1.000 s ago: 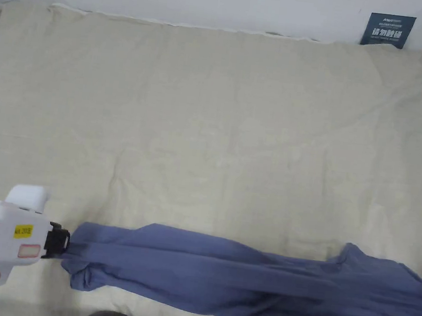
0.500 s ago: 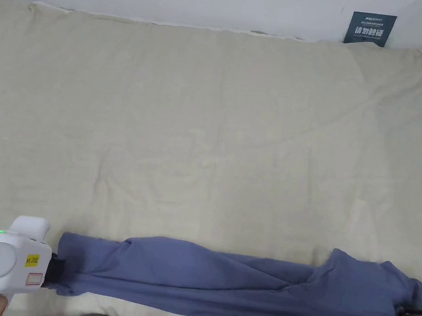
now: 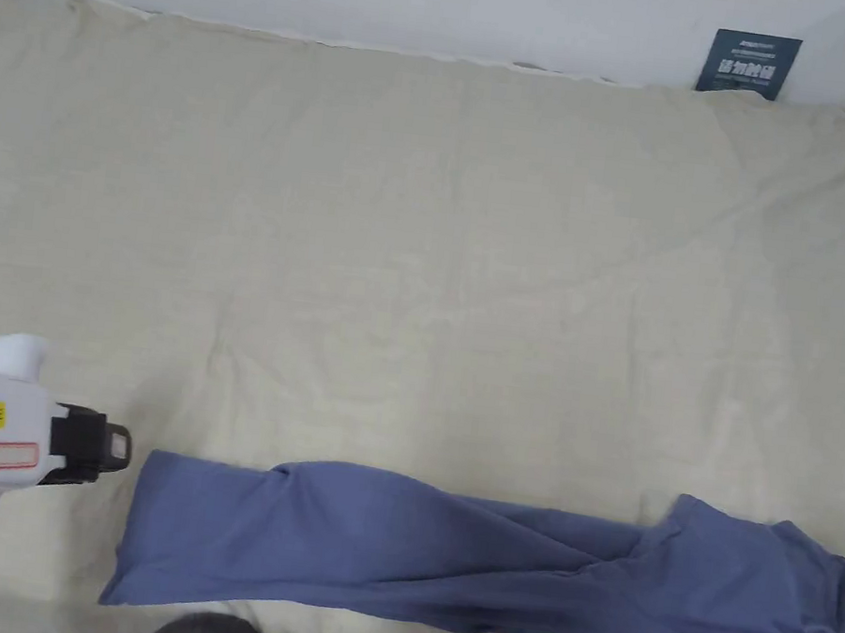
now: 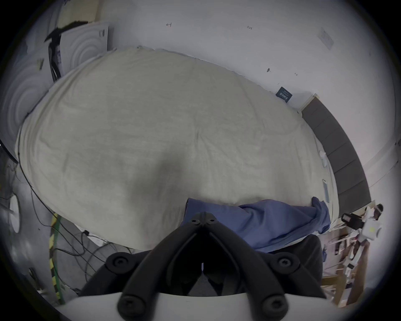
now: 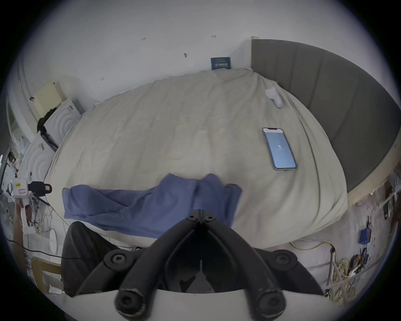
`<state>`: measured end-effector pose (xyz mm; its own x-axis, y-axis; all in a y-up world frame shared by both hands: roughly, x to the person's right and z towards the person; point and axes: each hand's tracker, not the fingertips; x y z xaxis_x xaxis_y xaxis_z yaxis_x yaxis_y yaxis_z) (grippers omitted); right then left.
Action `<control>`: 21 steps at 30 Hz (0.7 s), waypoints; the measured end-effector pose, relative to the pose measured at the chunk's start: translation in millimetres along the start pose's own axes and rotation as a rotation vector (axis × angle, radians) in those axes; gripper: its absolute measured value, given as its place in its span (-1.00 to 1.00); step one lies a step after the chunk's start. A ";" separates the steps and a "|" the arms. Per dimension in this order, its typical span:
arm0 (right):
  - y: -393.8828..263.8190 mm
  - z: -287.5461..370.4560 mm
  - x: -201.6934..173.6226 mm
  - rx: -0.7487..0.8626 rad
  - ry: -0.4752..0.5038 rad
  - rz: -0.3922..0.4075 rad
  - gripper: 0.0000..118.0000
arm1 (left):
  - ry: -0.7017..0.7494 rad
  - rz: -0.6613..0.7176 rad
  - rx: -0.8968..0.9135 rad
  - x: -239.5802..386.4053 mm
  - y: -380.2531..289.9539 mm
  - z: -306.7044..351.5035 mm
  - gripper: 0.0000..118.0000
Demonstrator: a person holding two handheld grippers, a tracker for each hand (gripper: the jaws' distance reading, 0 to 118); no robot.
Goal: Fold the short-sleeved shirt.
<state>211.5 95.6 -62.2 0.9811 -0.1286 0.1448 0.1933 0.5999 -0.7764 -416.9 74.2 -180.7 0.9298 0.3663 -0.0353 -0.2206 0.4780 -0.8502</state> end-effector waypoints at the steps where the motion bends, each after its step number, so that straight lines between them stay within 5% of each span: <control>1: -0.5 -3.0 -6.4 0.010 -0.003 0.010 -1.00 | -0.012 0.010 -0.033 -4.6 2.8 -5.1 -1.00; 5: -0.1 -12.6 -21.6 0.002 0.025 0.020 -1.00 | -0.067 0.044 -0.088 -23.6 4.0 -21.9 -0.99; 6: -1.5 -15.6 -24.9 -0.003 0.031 0.023 -1.00 | -0.086 0.043 -0.093 -27.2 5.6 -24.4 -0.59; 8: -0.3 -19.0 -31.8 -0.019 0.032 0.038 -1.00 | -0.118 0.067 -0.123 -40.0 6.2 -32.6 1.00; 13: -0.8 -27.5 -40.1 -0.045 0.051 0.046 -1.00 | -0.291 0.125 -0.216 -56.4 7.8 -62.5 0.89; 21: 0.6 -31.4 -45.8 -0.069 0.056 0.034 -1.00 | -0.348 0.089 -0.276 -62.8 -3.9 -106.4 0.98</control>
<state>166.3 77.1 -88.5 0.9844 -0.1539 0.0848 0.1565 0.5489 -0.8211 -443.2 -35.7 -231.0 0.7460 0.6655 0.0244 -0.1640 0.2191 -0.9618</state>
